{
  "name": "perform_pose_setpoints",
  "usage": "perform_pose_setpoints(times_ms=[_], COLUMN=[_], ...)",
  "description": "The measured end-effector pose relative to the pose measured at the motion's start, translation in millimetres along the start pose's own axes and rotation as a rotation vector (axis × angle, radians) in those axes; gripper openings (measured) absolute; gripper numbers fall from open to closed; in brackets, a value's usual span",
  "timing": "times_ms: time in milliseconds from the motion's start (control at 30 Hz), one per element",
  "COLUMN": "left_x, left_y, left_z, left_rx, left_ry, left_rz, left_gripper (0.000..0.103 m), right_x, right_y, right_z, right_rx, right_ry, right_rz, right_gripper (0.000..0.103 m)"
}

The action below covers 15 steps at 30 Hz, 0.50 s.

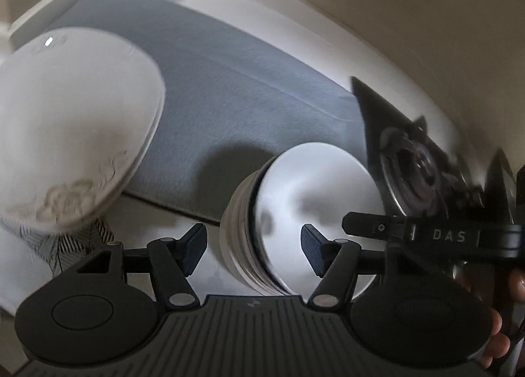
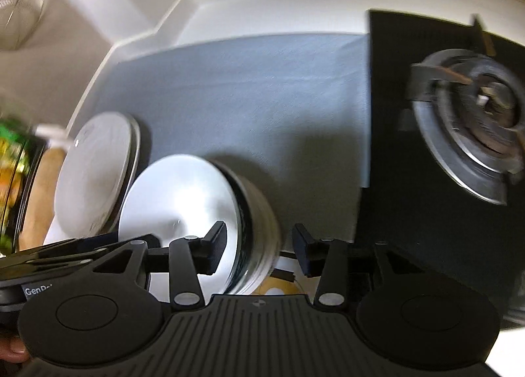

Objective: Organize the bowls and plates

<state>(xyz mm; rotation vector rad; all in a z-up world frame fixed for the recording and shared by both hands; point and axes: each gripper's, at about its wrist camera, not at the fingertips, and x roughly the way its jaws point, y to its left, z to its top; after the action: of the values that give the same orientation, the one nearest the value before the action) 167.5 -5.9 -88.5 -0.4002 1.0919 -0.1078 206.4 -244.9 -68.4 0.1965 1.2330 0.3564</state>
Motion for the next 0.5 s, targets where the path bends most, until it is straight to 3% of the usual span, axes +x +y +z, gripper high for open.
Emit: perform_pose_setpoints(times_ms=[200,433,500], left_x=[7,9,11], left_y=[3,7,7], left_z=[-14,-23,-25], left_rx=[-0.108,-0.174,-0.184], left_ry=[-0.033,-0.065,-0.064], left_rz=[0.031,0.02,0.01], left_gripper=[0.068,0.067,0.062], right_x=[23,44,47], right_y=[2,9,11], right_z=[12,15,15], right_rx=[-0.08,-0.159,-0.176], right_ry=[0.069,0.127,0.135], right_rz=[0.07,0.087,0.094], right_gripper=[0.047,0.053,0.055])
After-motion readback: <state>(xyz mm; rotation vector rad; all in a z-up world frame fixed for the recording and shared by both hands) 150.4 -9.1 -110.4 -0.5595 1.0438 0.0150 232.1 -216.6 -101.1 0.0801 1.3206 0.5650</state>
